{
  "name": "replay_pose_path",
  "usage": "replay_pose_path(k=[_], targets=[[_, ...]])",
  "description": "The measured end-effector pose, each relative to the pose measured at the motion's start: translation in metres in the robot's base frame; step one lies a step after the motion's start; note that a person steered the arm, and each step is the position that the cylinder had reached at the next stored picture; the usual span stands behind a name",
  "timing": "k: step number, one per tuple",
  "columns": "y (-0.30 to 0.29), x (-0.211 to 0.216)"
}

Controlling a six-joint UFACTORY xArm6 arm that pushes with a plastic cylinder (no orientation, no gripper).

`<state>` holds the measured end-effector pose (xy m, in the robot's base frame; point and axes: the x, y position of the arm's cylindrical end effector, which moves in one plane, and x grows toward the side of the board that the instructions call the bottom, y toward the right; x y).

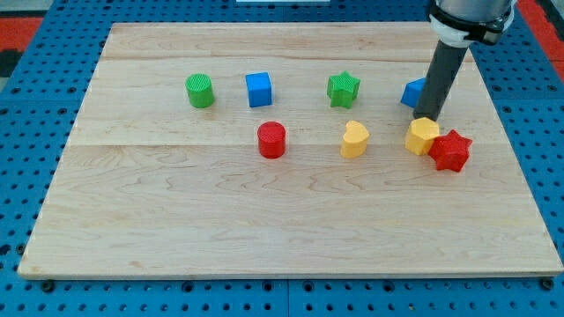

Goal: Place yellow blocks and the red circle in a horizontal line with the red star

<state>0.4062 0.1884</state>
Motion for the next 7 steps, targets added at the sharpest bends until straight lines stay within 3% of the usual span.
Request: replay_pose_path(k=[2,4,6,7], targets=[[-0.028,0.021],[-0.068,-0.009],[-0.103,0.040],[-0.105,-0.007]])
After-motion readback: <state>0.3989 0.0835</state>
